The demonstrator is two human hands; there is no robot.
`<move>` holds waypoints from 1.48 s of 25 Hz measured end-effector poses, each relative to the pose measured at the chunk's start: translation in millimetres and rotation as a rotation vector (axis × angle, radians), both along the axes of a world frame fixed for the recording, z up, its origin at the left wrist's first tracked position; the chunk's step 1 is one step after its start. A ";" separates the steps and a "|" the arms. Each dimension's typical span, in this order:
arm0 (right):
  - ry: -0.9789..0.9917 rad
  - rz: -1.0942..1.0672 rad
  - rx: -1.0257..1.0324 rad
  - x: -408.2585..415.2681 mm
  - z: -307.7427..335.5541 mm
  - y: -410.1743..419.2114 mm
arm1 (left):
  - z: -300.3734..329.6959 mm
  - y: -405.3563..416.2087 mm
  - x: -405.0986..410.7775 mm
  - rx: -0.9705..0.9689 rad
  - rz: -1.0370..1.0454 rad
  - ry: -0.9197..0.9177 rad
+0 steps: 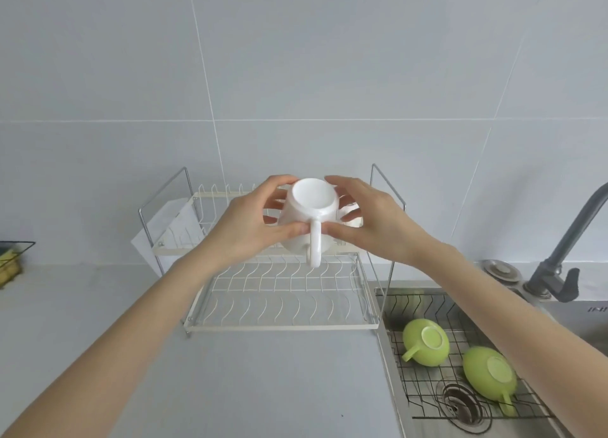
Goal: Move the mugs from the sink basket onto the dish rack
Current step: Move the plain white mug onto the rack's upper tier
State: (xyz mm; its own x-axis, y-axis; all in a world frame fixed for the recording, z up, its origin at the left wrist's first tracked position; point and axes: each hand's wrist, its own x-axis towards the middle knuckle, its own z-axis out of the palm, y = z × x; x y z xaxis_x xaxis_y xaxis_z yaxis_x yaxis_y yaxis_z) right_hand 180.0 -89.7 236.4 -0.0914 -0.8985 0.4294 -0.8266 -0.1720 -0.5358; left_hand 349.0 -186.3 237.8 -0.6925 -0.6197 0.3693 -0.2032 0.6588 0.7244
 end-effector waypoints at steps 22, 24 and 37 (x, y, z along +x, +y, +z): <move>-0.044 -0.123 0.383 -25.9 -54.0 -152.7 | -54.3 -143.7 -50.3 0.261 -0.001 -0.229; -0.025 -0.126 0.411 -24.3 -56.2 -153.1 | -56.7 -143.6 -49.7 0.259 0.012 -0.274; -0.091 -0.144 0.400 -17.8 -53.7 -146.9 | -58.8 -139.7 -46.8 0.214 0.053 -0.344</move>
State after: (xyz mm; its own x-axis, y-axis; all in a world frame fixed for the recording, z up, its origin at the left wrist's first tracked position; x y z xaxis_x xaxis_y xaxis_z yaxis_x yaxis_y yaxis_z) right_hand 162.2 -236.6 182.7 -0.2491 -0.9679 0.0344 -0.7733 0.1774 -0.6087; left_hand 302.2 -326.0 179.0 -0.7179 -0.6959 -0.0191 -0.4872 0.4826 0.7279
